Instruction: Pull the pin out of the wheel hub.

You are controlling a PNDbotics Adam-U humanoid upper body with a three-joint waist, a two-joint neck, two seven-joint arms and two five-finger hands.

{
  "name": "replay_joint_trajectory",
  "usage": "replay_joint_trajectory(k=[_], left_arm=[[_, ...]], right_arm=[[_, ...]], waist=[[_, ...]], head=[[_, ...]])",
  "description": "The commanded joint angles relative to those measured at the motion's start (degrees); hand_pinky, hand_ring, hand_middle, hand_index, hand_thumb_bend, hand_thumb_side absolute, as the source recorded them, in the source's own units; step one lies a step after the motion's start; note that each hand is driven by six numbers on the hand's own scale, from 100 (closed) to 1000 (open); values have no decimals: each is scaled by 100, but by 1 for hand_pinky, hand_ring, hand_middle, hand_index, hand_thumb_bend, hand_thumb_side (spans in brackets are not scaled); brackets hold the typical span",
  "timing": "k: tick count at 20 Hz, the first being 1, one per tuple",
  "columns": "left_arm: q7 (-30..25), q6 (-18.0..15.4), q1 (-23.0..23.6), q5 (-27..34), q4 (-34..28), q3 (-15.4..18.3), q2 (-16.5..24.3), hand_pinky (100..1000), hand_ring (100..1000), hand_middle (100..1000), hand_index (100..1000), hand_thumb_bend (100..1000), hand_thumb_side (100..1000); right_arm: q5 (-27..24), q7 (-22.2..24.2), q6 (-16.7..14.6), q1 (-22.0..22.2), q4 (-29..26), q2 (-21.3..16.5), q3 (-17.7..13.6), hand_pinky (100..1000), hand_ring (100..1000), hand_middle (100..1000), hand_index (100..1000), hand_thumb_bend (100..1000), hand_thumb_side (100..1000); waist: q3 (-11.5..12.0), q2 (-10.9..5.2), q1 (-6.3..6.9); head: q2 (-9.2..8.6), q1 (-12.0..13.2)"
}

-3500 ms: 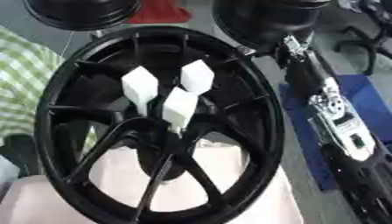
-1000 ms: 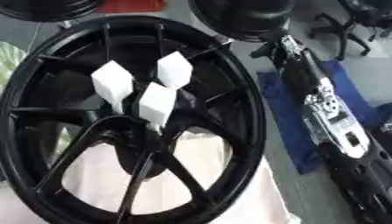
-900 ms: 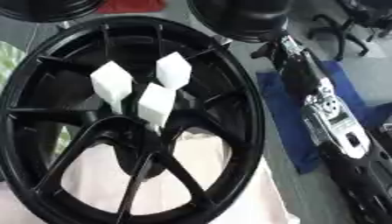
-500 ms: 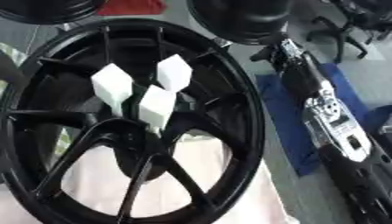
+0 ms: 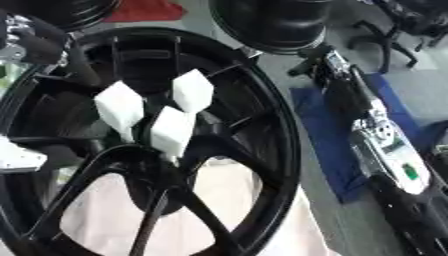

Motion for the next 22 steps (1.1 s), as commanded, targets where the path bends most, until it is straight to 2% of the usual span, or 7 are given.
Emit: replay_joint_trajectory(k=[1, 6, 11, 13, 17, 22], left_arm=[[-334, 42, -192, 75, 55, 230, -48, 824, 758, 745, 829, 490, 582], [-853, 86, -234, 140, 166, 487, -98, 840, 768, 765, 845, 499, 502], [-1367, 167, -295, 309, 255, 739, -152, 849, 774, 780, 858, 531, 515], [-1533, 201, -307, 393, 264, 794, -168, 851, 775, 783, 856, 530, 494], [-1592, 245, -282, 421, 351, 845, -196, 852, 769, 784, 855, 530, 497], [-1595, 217, -230, 375, 539, 918, -237, 853, 760, 782, 841, 504, 422]], right_arm=[[-43, 63, 7, -79, -56, -91, 5, 1000, 674, 516, 712, 100, 770], [-48, 108, 29, -118, -60, -72, 35, 1000, 673, 516, 712, 100, 774], [-29, 151, 60, -147, -59, -62, 63, 1000, 674, 516, 712, 100, 779], [-23, 159, 67, -162, -60, -59, 68, 1000, 674, 516, 712, 100, 780], [-16, 179, 85, -192, -64, -36, 82, 1000, 674, 516, 712, 100, 784], [-7, 197, 95, -224, -80, -26, 90, 1000, 672, 515, 710, 100, 787]], waist=[[-64, -71, 41], [-191, -5, 99], [-238, 61, 144], [-260, 92, 164], [-331, 155, 194], [-399, 236, 214]], head=[[-116, 67], [-163, 87], [-190, 126], [-202, 150], [-246, 207], [-295, 307]])
